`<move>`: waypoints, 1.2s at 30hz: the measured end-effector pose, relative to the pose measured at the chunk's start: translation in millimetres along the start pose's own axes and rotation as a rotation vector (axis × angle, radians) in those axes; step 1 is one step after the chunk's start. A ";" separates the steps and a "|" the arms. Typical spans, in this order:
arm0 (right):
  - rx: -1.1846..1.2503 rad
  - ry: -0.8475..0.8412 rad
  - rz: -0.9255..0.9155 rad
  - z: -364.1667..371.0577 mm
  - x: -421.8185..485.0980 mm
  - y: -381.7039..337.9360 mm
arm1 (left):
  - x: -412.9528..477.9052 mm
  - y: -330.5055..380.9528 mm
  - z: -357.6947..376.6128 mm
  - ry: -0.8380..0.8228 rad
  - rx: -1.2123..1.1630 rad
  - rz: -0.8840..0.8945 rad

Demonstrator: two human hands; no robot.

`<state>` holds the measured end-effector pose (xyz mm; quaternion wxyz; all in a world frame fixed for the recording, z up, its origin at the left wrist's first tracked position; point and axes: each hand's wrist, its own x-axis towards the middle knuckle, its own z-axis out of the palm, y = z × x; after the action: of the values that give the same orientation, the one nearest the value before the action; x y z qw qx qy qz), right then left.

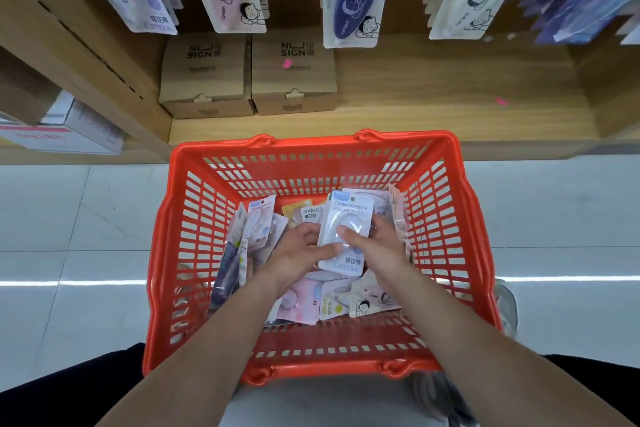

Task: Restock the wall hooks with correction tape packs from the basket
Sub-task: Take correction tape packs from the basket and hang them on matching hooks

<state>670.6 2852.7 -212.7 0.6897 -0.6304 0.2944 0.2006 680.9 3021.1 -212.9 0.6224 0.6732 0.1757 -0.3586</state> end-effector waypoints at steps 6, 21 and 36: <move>0.043 0.291 0.002 -36.0 -11.3 3.8 | 72.5 13.9 10.0 0.212 0.171 0.106; 0.046 0.247 0.094 -52.6 -16.0 22.0 | 98.9 16.6 29.6 0.172 0.109 -0.015; 0.058 0.199 0.187 -54.7 -7.2 31.6 | 55.4 -0.1 19.6 0.021 0.353 -0.057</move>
<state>636.5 2803.2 -233.5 0.6533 -0.5969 0.4244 0.1918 713.3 2990.5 -251.2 0.4823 0.7704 0.1356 -0.3944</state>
